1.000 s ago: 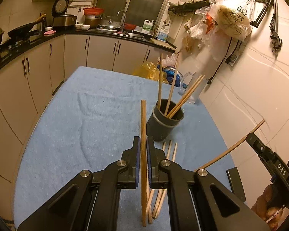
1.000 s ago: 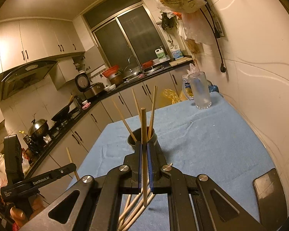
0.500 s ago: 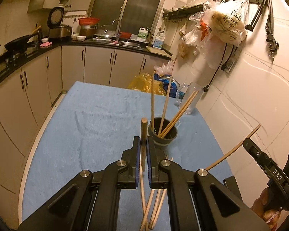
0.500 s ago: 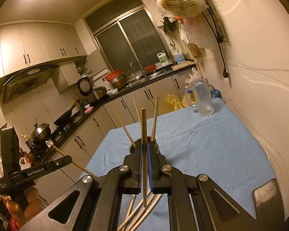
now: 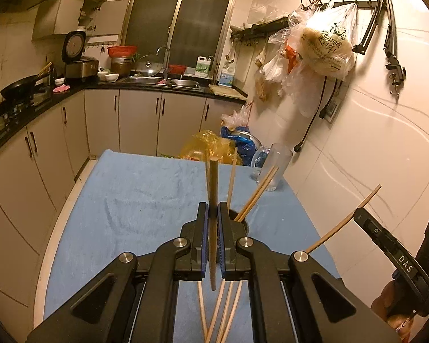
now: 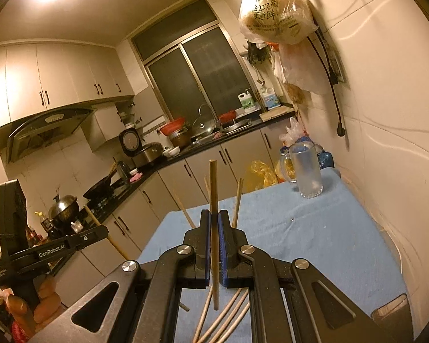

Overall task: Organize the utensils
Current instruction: 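Lower the chopstick into the holder and open the right tool while the left tool releases its own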

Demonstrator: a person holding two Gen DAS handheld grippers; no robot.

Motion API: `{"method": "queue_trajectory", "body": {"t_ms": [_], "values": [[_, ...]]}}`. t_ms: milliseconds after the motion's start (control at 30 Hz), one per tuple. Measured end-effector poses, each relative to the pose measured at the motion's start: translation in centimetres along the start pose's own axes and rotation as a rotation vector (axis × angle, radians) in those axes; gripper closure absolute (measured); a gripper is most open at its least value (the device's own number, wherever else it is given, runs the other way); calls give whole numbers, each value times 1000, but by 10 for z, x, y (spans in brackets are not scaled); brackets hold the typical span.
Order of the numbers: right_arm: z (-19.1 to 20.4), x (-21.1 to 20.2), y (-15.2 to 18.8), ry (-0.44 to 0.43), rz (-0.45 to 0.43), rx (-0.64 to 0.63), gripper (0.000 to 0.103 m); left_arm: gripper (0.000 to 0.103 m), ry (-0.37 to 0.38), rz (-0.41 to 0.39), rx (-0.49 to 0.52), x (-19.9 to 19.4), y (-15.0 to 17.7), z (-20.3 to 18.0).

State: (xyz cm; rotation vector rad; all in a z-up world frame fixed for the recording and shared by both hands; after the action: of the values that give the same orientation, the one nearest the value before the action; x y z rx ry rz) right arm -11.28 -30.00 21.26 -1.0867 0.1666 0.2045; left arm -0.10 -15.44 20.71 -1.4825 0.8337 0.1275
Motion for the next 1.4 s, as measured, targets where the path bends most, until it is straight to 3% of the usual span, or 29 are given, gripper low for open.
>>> {"method": "queue_trajectory", "body": {"t_ms": [333,700,1000,1400], "values": [[-3,8,-30,-10,-33,13,97,97,8,-64,-12,-8,-45,-9],[0,39,-66,-6,-68,24,97,97,12,-87,-47,16,-77,-13],[-13,82,-67,36,-66,15,97,97,10,-28,-75,64,-68,-6],[-42,132,-20,68,76,51,98,97,18,70,-72,110,-32,-2]]}}
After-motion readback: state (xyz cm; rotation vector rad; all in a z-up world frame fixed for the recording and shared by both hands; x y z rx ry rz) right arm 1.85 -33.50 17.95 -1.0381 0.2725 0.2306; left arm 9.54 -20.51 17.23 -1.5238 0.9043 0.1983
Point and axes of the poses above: each gripper's, at about its wrist camera, not at the fingertips, and x roughly the way its jaws point, z to its left, y to its underside, the point moved 7 cm from there along x, roughly the way its jaws point, and after that the axes turned 9 degrees about -y, right-handed, at the moved point
